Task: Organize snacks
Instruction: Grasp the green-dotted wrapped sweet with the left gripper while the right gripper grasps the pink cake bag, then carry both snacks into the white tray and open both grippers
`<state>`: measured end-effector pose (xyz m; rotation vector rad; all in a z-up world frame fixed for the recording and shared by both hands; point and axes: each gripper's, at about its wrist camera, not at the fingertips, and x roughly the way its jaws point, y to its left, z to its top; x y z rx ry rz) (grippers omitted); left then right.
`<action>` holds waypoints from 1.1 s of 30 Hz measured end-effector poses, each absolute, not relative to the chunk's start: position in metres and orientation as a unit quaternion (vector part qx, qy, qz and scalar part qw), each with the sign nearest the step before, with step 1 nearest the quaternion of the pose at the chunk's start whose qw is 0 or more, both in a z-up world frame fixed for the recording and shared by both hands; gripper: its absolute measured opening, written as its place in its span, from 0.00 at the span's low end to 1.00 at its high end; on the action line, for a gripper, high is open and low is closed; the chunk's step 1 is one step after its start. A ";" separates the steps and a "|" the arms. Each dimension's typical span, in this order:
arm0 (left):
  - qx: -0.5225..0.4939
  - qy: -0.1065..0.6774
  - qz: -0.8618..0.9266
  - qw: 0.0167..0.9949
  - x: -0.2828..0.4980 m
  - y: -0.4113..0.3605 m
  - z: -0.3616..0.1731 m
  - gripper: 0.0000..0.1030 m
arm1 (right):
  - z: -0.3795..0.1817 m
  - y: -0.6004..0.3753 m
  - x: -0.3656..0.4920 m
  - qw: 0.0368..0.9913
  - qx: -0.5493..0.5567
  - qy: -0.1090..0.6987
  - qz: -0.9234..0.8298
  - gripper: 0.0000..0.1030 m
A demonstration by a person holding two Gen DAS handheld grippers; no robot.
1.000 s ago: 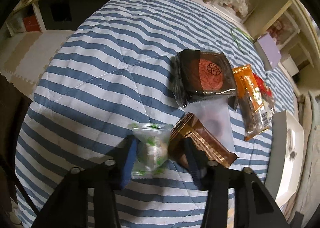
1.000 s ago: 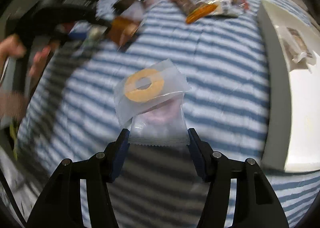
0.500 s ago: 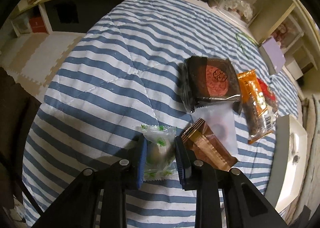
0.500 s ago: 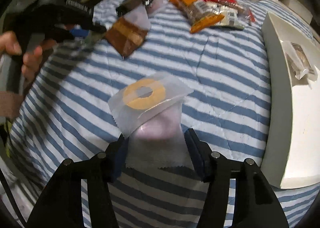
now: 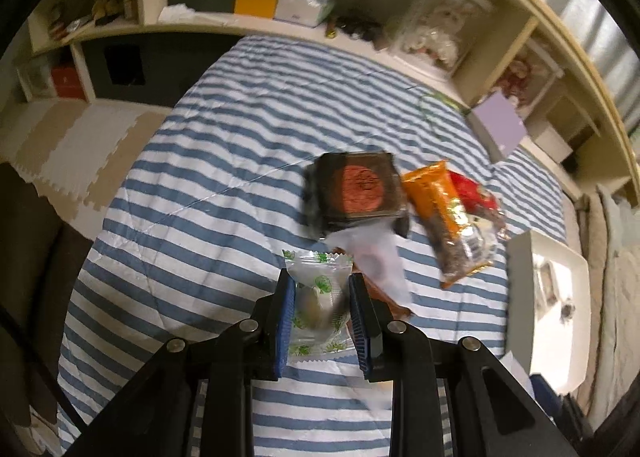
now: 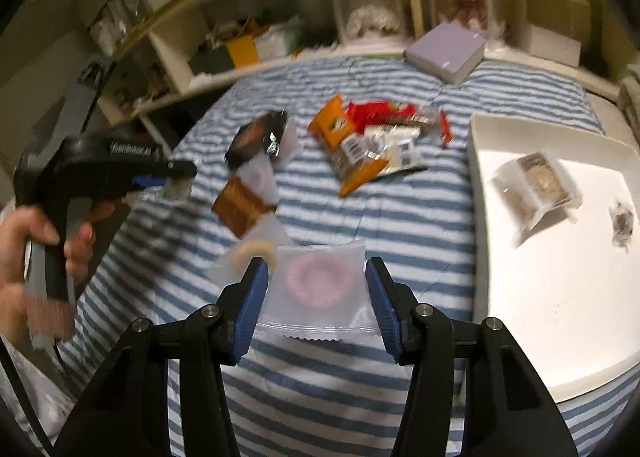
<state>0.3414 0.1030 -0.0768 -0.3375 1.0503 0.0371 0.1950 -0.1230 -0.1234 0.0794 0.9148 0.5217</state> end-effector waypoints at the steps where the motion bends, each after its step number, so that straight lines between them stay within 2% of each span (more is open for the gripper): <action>1: -0.158 0.495 0.013 0.854 0.338 0.101 -0.073 0.26 | -0.122 -0.125 0.195 0.865 0.043 0.434 0.249 0.51; 5: -0.147 0.489 0.004 0.860 0.329 0.095 -0.065 0.26 | -0.135 -0.121 0.195 0.846 0.029 0.462 0.264 0.51; 11: -0.149 0.487 -0.007 0.861 0.324 0.093 -0.061 0.26 | -0.194 -0.097 0.190 0.790 -0.038 0.554 0.261 0.51; 15: -0.149 0.482 -0.013 0.863 0.320 0.094 -0.058 0.26 | -0.204 -0.085 0.190 0.785 -0.067 0.558 0.262 0.58; 18: -0.153 0.479 -0.018 0.864 0.317 0.094 -0.056 0.26 | -0.206 -0.083 0.192 0.785 -0.067 0.560 0.257 0.56; 20: -0.154 0.476 -0.020 0.866 0.315 0.093 -0.054 0.26 | -0.203 -0.085 0.193 0.789 -0.064 0.555 0.256 0.49; 21: -0.154 0.473 -0.022 0.867 0.314 0.093 -0.053 0.26 | -0.199 -0.086 0.195 0.791 -0.061 0.552 0.255 0.48; 33: -0.133 0.429 -0.042 0.892 0.291 0.079 -0.028 0.26 | -0.113 -0.131 0.207 0.882 0.009 0.418 0.216 0.48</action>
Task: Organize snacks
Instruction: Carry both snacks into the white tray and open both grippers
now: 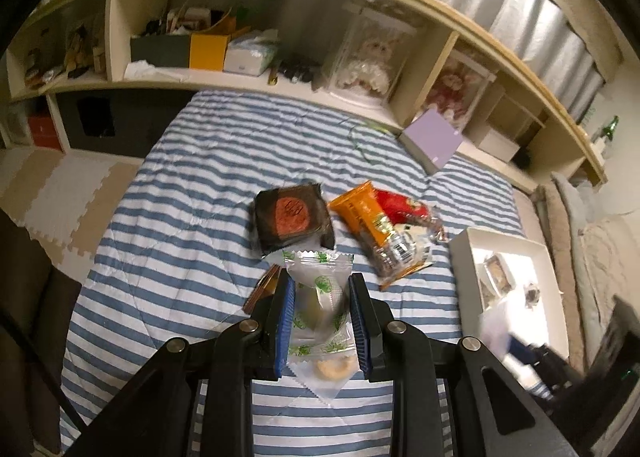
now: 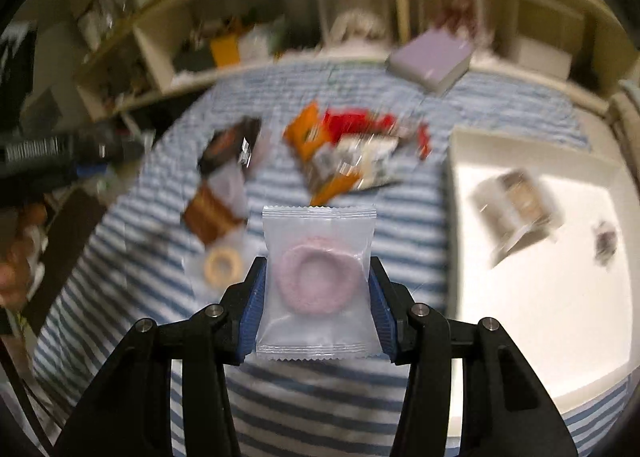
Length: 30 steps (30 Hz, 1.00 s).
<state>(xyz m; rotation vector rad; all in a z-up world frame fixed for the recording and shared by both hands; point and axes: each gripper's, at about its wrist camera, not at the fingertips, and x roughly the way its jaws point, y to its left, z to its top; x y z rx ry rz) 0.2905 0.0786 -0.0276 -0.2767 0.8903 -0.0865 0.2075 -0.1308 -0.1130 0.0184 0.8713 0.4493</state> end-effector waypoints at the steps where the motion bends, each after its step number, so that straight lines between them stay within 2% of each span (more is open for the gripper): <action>1: -0.132 0.425 -0.043 0.894 0.289 0.078 -0.025 0.26 | -0.104 -0.137 0.208 0.888 0.014 0.407 0.213 0.48; 7: -0.131 0.403 -0.064 0.903 0.272 0.068 -0.007 0.26 | -0.063 -0.168 0.207 0.914 0.031 0.357 0.190 0.48; 14: -0.123 0.381 -0.100 0.911 0.259 0.044 0.017 0.26 | -0.034 -0.211 0.205 0.926 0.038 0.346 0.145 0.48; 30: -0.091 0.401 -0.180 0.894 0.268 -0.093 0.009 0.26 | -0.009 -0.334 0.193 0.938 0.042 0.343 0.017 0.48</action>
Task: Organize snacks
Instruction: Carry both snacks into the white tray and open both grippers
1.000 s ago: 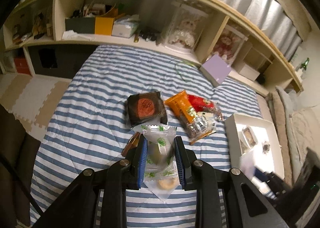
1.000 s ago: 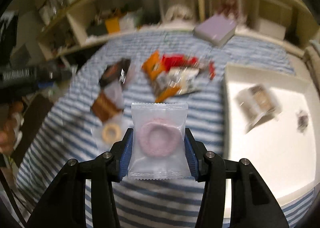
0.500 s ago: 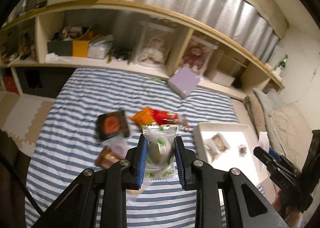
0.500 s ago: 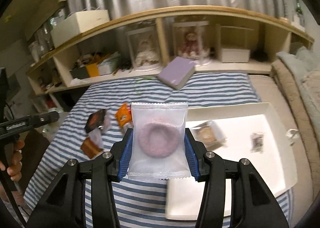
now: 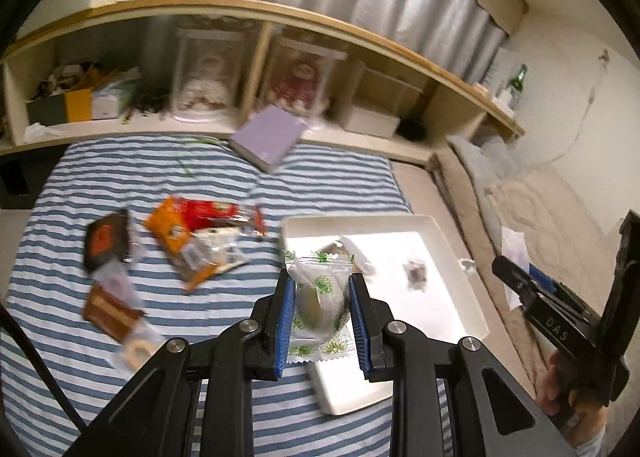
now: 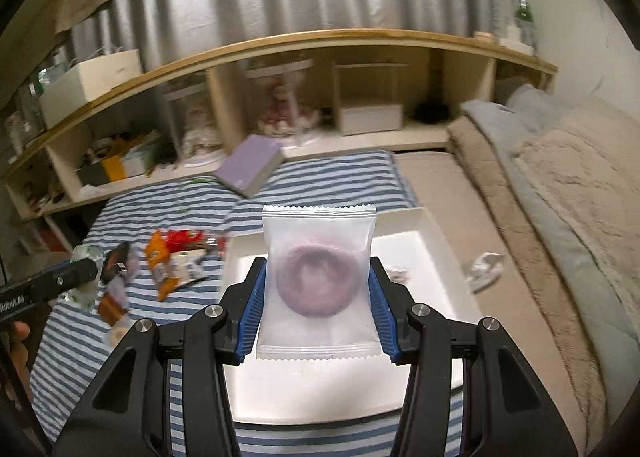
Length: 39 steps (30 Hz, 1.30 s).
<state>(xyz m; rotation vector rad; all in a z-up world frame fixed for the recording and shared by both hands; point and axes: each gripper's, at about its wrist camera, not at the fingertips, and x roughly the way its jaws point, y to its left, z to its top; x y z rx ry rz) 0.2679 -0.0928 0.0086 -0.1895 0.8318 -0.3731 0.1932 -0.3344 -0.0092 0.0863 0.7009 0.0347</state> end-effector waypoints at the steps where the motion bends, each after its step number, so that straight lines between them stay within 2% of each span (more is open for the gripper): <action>1: -0.090 0.404 -0.182 0.892 0.270 -0.102 0.006 0.26 | -0.011 -0.340 0.195 0.937 0.043 0.345 0.013 0.48; 8: -0.078 0.431 -0.189 0.879 0.292 -0.167 -0.021 0.26 | -0.037 -0.380 0.203 0.925 0.045 0.378 -0.006 0.48; 18: -0.062 0.487 -0.185 0.851 0.330 -0.239 -0.089 0.26 | -0.093 -0.410 0.227 0.890 0.053 0.452 -0.024 0.48; 26: -0.057 0.508 -0.180 0.840 0.366 -0.263 -0.127 0.26 | -0.121 -0.423 0.240 0.874 0.068 0.481 -0.028 0.48; 35: -0.049 0.507 -0.160 0.846 0.390 -0.257 -0.142 0.26 | -0.130 -0.430 0.252 0.871 0.088 0.482 -0.027 0.49; 37: -0.047 0.506 -0.159 0.846 0.394 -0.257 -0.145 0.35 | -0.131 -0.431 0.253 0.871 0.089 0.483 -0.028 0.52; 38: -0.047 0.506 -0.159 0.846 0.391 -0.254 -0.146 0.50 | -0.131 -0.431 0.254 0.870 0.088 0.483 -0.030 0.52; 39: -0.047 0.506 -0.159 0.846 0.391 -0.253 -0.147 0.64 | -0.132 -0.431 0.253 0.870 0.090 0.485 -0.029 0.57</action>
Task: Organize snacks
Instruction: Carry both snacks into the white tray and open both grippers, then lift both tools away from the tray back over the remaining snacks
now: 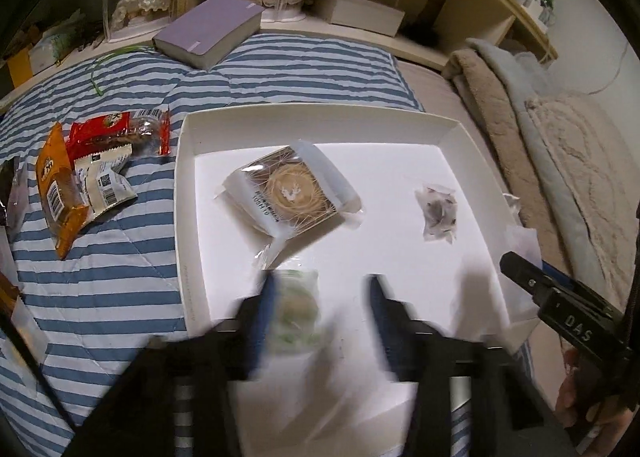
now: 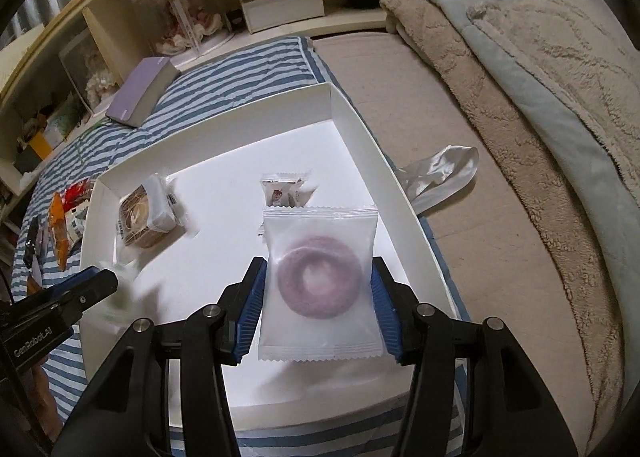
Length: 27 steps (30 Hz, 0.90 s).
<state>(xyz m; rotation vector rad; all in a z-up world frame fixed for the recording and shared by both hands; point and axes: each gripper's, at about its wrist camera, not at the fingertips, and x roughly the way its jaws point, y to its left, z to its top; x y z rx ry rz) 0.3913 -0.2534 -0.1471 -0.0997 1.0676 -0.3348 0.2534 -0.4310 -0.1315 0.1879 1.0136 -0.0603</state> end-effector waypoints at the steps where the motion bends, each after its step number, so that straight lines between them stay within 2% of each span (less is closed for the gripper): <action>1: -0.048 0.505 -0.158 0.847 0.389 -0.252 -0.147 0.68 | -0.132 -0.431 0.253 0.869 0.092 0.486 -0.030 0.62; 2: -0.046 0.503 -0.159 0.848 0.386 -0.250 -0.147 0.71 | -0.132 -0.432 0.253 0.868 0.092 0.487 -0.033 0.78; 3: -0.039 0.502 -0.158 0.849 0.385 -0.250 -0.148 0.75 | -0.132 -0.431 0.252 0.868 0.090 0.487 -0.035 0.87; 5: -0.032 0.502 -0.158 0.850 0.381 -0.250 -0.148 0.85 | -0.131 -0.430 0.250 0.868 0.085 0.488 -0.038 0.94; 6: -0.031 0.501 -0.158 0.850 0.379 -0.250 -0.147 0.90 | -0.131 -0.430 0.249 0.868 0.085 0.488 -0.040 1.00; 11: -0.028 0.498 -0.154 0.853 0.373 -0.246 -0.143 1.00 | -0.127 -0.431 0.244 0.867 0.083 0.489 -0.048 1.00; 27: -0.023 0.495 -0.140 0.857 0.353 -0.223 -0.109 1.00 | -0.105 -0.415 0.225 0.875 0.060 0.478 -0.045 1.00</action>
